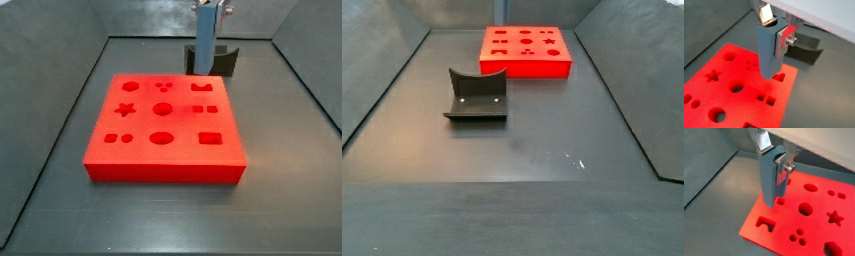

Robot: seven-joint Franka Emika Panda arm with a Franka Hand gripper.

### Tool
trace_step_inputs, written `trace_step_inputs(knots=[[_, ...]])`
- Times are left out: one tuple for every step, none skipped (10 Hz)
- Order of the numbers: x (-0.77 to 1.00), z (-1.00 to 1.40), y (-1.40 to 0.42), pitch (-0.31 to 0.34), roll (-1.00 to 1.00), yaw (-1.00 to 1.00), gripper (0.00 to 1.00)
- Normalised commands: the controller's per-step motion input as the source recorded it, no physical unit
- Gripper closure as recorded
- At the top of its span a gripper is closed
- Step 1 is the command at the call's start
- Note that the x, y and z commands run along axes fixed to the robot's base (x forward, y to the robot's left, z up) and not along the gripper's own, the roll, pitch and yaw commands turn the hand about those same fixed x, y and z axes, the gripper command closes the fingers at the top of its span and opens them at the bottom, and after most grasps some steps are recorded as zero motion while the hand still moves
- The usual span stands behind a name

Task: Insert the arch object.

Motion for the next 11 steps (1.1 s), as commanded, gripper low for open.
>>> trace_step_inputs(knots=[[0.19, -0.34, 0.00, 0.100, -0.17, -0.84, 1.00], [0.17, -0.28, 0.00, 0.057, -0.17, -0.85, 1.00], [0.18, -0.31, 0.00, 0.091, -0.15, -0.86, 1.00], [0.10, -0.31, 0.08, 0.113, -0.05, -0.86, 1.00], [0.05, -0.32, 0.15, 0.130, 0.00, -0.86, 1.00], [0.04, -0.32, 0.15, 0.134, 0.00, -0.87, 1.00], [0.07, -0.23, 0.10, 0.101, -0.02, -0.89, 1.00], [0.17, -0.08, 0.04, 0.034, -0.08, -0.89, 1.00], [0.24, 0.00, 0.03, 0.000, -0.12, -0.89, 1.00], [0.27, 0.00, 0.03, 0.000, -0.13, -0.88, 1.00], [0.29, 0.00, 0.05, 0.000, -0.16, -0.85, 1.00]])
